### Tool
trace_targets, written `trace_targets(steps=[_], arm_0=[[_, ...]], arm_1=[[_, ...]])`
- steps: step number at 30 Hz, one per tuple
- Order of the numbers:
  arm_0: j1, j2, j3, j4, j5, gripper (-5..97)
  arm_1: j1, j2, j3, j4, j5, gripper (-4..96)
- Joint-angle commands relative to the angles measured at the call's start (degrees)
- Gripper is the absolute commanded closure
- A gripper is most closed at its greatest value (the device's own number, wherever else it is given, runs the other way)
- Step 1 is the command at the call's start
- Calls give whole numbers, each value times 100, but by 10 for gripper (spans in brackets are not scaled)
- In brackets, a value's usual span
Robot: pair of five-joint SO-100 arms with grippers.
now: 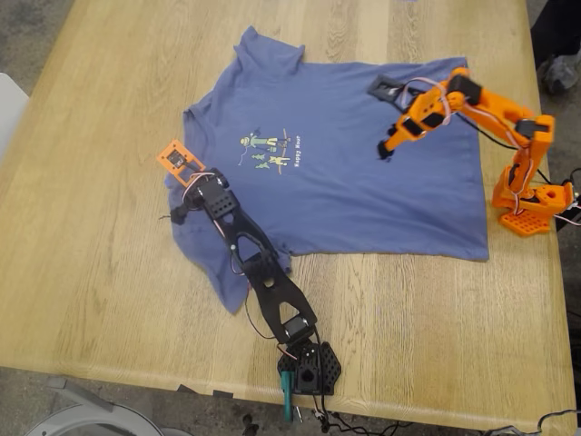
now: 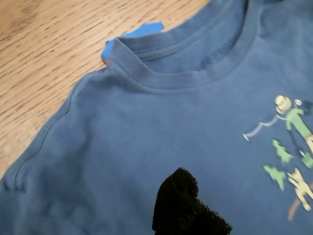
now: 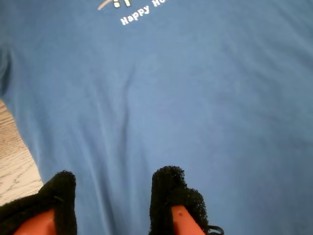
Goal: Fold a T-shirt
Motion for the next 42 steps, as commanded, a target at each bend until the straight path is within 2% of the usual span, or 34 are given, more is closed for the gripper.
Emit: trace_targets(steps=[1, 13, 19, 29, 32, 38, 42], arm_0=[[-105, -343, -1784, 44, 88, 388], [26, -1178, -1696, -1380, 149, 408], [-18, -1485, -1187, -2329, 149, 412], [-176, -2373, -1072, -3305, 123, 420], [-229, -2628, -1055, -3463, 114, 459], [-246, -2856, -1028, -3691, 18, 610], [-369, -2927, -1020, -3674, -167, 782]], arm_1=[[-105, -193, -545, 9, 26, 668], [-387, -1547, -1863, 70, 97, 672], [-220, -3226, -4579, 896, 114, 677], [-316, -3480, -4526, 888, 229, 680], [-325, -3375, -4157, 888, 237, 681], [-246, -3533, -3841, 888, 237, 682], [-141, -4157, -4509, 888, 255, 679]])
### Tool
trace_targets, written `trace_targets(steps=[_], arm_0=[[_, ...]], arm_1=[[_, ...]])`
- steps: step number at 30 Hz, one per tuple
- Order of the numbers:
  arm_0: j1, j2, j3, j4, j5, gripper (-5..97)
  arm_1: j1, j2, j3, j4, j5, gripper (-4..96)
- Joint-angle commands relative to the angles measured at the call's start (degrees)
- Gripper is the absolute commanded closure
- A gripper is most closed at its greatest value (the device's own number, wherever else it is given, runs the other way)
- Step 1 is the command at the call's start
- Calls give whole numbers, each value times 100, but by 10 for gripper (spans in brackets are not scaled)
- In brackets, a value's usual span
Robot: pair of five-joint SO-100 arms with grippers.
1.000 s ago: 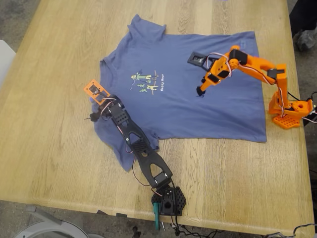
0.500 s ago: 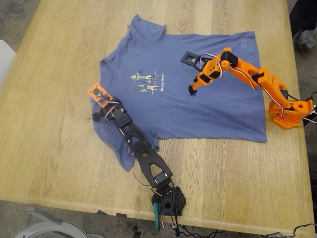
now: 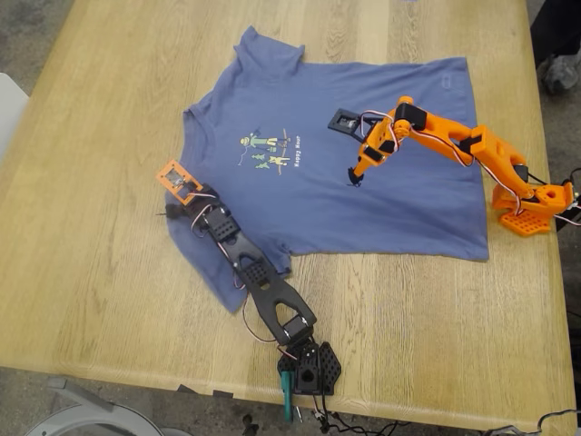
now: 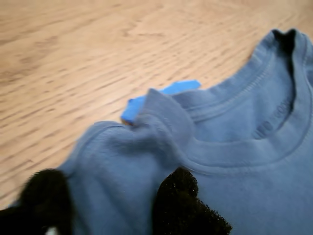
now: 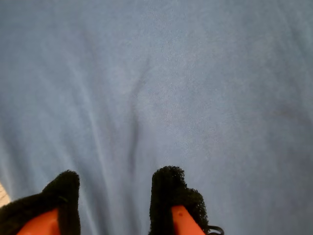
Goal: Fold a T-shirt
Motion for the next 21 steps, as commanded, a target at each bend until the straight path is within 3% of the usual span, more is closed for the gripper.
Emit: trace_targets(steps=[1, 4, 21], arm_0=[[-97, 18, 35, -18, -176, 832], [-158, 0, 35, 0, -176, 918], [-9, 0, -387, 422, -202, 918]], arm_1=[[105, -264, -633, 18, 35, 679], [123, -694, -1011, 18, 79, 679], [-369, -1617, -1345, 35, 211, 675]])
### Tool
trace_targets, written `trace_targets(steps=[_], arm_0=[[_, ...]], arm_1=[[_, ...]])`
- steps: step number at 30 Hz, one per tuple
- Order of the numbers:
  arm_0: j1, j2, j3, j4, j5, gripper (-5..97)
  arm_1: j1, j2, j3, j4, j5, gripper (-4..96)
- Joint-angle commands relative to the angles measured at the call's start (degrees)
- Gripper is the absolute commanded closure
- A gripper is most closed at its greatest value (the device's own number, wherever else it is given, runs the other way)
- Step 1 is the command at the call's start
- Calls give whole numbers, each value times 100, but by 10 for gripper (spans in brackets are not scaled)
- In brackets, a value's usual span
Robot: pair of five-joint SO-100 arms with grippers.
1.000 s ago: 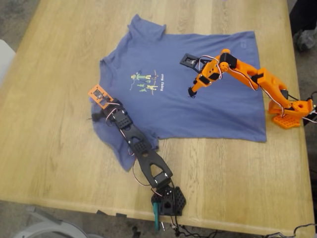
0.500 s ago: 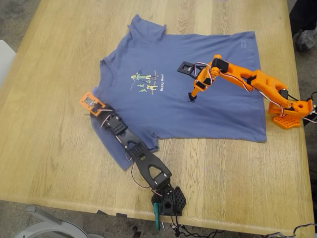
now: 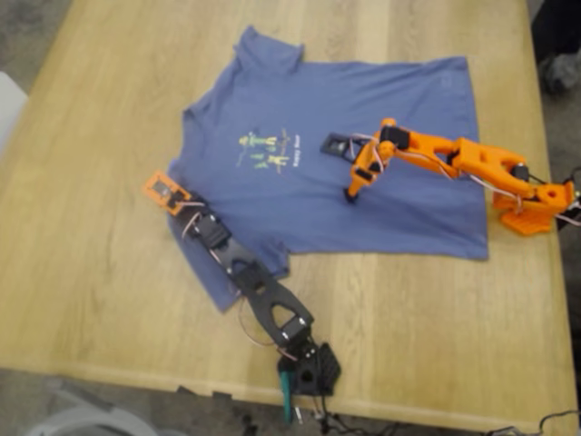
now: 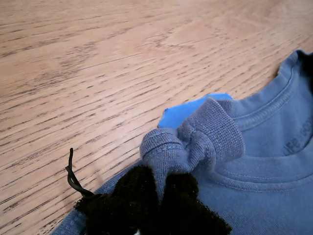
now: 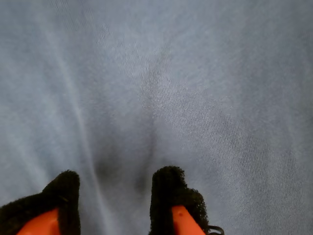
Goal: Fold a T-shirt
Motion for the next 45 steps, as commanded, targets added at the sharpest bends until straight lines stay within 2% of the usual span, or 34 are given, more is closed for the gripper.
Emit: trace_targets(steps=[1, 10, 25, 27, 29, 35, 38, 40, 45], arm_0=[[149, 79, -360, 237, -79, 918], [211, 79, -1169, 993, -79, 918], [589, 984, -1178, 1819, -105, 918], [659, 1099, -1178, 1934, -114, 918], [738, 1230, -1178, 2013, -123, 918], [1151, 1767, -1187, 2443, -149, 918], [1354, 2021, -1187, 2628, -158, 918], [1503, 2215, -1187, 2725, -158, 918], [1925, 2698, -1187, 2953, -176, 918]], arm_1=[[-9, -26, -281, 26, 53, 675], [62, -677, -457, -26, 9, 681], [211, -1450, -457, -1767, 105, 693], [246, -1521, -457, -1767, 105, 710], [281, -1564, -457, -1767, 105, 805], [439, -1679, -457, -1784, 97, 754], [562, -1723, -448, -1767, 44, 817], [650, -1749, -448, -1802, 35, 911], [905, -1714, -448, -1934, 26, 911]])
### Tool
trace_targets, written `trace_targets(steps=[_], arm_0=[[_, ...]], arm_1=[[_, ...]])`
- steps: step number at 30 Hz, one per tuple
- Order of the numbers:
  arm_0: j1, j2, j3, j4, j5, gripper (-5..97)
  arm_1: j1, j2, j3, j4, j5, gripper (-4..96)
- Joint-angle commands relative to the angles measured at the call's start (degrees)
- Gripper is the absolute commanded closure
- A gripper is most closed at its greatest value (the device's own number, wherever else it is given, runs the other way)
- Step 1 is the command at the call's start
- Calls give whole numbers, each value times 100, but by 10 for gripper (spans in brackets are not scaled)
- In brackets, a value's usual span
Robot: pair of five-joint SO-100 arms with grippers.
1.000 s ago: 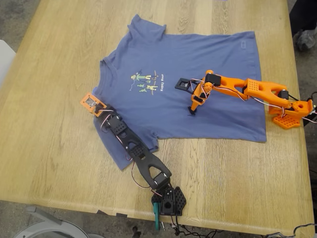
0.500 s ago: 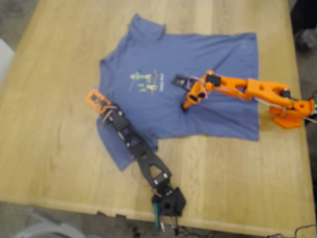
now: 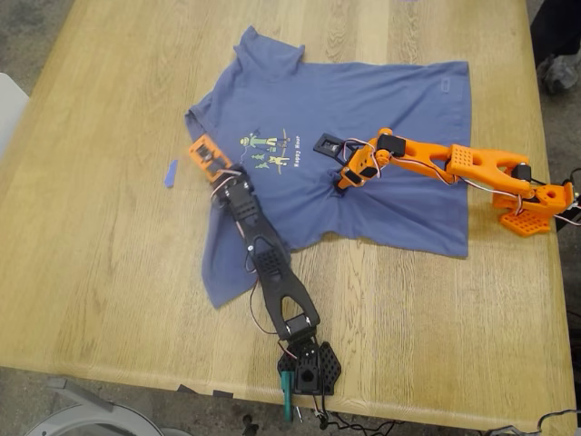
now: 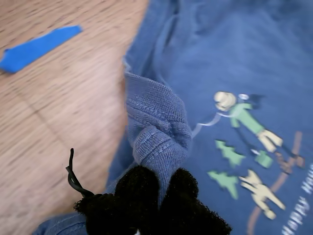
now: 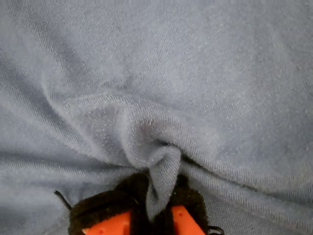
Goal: Fold a T-shirt
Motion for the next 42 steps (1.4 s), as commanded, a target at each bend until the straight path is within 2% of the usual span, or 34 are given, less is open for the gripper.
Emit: trace_targets(steps=[1, 12, 26, 33, 42], arm_0=[[387, 1494, -290, 88, -62, 918], [1802, 2540, -272, 527, -53, 918], [5247, 2804, -176, 844, 0, 918], [6161, 2039, -176, 668, 9, 918], [6486, -62, 167, -879, 0, 918]], arm_1=[[378, 26, 18, -132, -9, 911], [1749, 439, 18, -114, 26, 912], [2549, 738, 18, -281, 79, 912], [2681, 791, 18, -360, 105, 912], [2382, 1020, 9, -237, 141, 912]])
